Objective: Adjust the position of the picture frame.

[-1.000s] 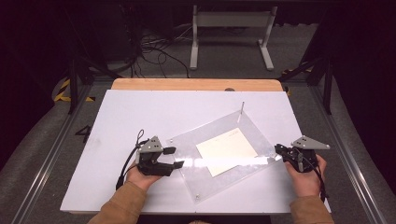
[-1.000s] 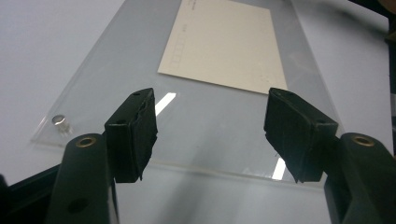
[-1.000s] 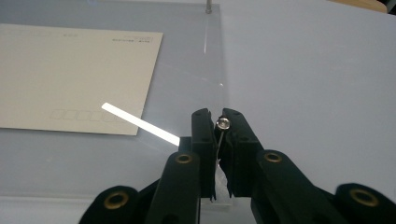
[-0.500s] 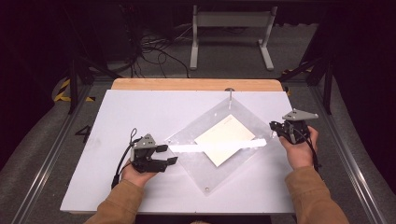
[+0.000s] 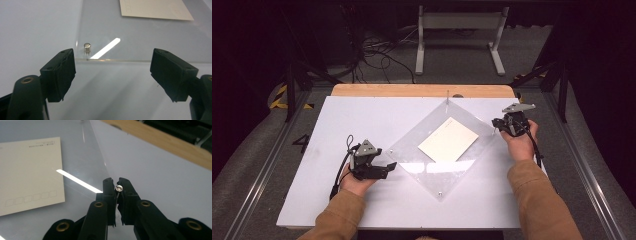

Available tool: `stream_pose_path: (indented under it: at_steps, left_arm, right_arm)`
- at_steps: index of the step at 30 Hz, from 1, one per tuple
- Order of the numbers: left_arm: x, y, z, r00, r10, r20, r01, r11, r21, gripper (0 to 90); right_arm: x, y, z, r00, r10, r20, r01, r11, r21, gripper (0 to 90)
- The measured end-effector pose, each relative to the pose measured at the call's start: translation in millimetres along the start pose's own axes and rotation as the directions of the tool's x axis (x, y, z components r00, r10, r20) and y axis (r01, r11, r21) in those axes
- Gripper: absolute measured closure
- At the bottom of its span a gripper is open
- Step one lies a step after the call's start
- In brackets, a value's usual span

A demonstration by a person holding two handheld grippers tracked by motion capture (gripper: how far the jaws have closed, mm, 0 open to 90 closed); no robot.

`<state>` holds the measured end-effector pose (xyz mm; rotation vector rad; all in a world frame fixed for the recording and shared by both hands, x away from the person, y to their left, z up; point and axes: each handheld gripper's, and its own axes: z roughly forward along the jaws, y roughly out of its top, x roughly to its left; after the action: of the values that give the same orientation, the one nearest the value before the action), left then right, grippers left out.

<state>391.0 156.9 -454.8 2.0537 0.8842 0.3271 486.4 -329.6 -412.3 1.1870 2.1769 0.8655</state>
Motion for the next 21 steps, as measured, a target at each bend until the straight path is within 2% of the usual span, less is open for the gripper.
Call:
stream_pose_path:
  at_steps: [1,3,5,8,9,10,11,13,15,17,19,21]
  left_arm:
    - [0.1,0.9,1.1,1.0,0.002,-0.009,-0.002,1.0,0.003,19.2]
    - [-1.5,3.1,2.7,0.9999,0.0,-0.015,0.001,0.9996,0.027,18.6]
    - [-4.0,5.8,4.9,0.9995,0.029,-0.016,-0.028,0.9993,0.024,18.5]
    - [-2.5,9.7,8.2,0.9995,0.025,-0.022,-0.024,0.9988,0.042,20.9]
    - [-2.5,9.7,8.2,0.9995,0.025,-0.022,-0.024,0.9988,0.042,23.3]
    - [0.2,12.4,9.5,0.9989,0.014,-0.045,-0.011,0.9979,0.064,23.3]
    - [5.5,17.4,10.5,0.9989,-0.009,-0.046,0.012,0.9975,0.069,29.8]
    - [8.0,22.7,12.0,0.9989,-0.007,-0.046,0.01,0.9975,0.069,36.0]
    - [8.9,25.5,16.0,0.9991,0.013,-0.041,-0.011,0.9977,0.068,43.1]
    - [8.0,25.7,21.1,0.9978,0.041,-0.052,-0.036,0.9956,0.087,52.1]
    - [8.8,24.4,25.3,0.998,0.043,-0.047,-0.038,0.9936,0.106,61.8]
    - [11.8,23.6,27.5,0.9979,0.032,-0.056,-0.025,0.9933,0.113,67.1]
  right_arm:
    - [0.1,-3.7,2.8,1.0,0.006,0.006,-0.006,1.0,0.011,81.7]
    - [-0.3,-9.4,1.4,0.9992,0.04,-0.005,-0.04,0.999,-0.033,79.1]
    - [2.1,-13.3,-2.0,0.9987,0.051,-0.004,-0.051,0.998,-0.043,74.2]
    - [9.7,-20.0,-12.6,0.9988,0.038,0.029,-0.037,0.998,-0.05,71.1]
    - [11.5,-22.0,-16.4,0.9986,0.036,0.038,-0.034,0.998,-0.052,72.6]
    - [11.5,-22.0,-16.4,0.9986,0.036,0.038,-0.034,0.998,-0.052,72.6]
    - [15.7,-32.3,-32.2,0.9977,0.066,0.011,-0.064,0.99,-0.129,73.7]
    - [19.4,-40.9,-41.3,0.9964,0.084,-0.006,-0.084,0.984,-0.157,73.6]
    - [25.5,-51.9,-50.3,0.9951,0.093,-0.033,-0.098,0.978,-0.183,73.6]
    - [31.8,-63.8,-58.2,0.9918,0.109,-0.067,-0.121,0.969,-0.214,73.6]
    - [37.3,-75.8,-65.8,0.9871,0.126,-0.099,-0.147,0.957,-0.251,73.6]
    - [41.4,-84.8,-71.9,0.9824,0.138,-0.126,-0.168,0.948,-0.271,73.7]
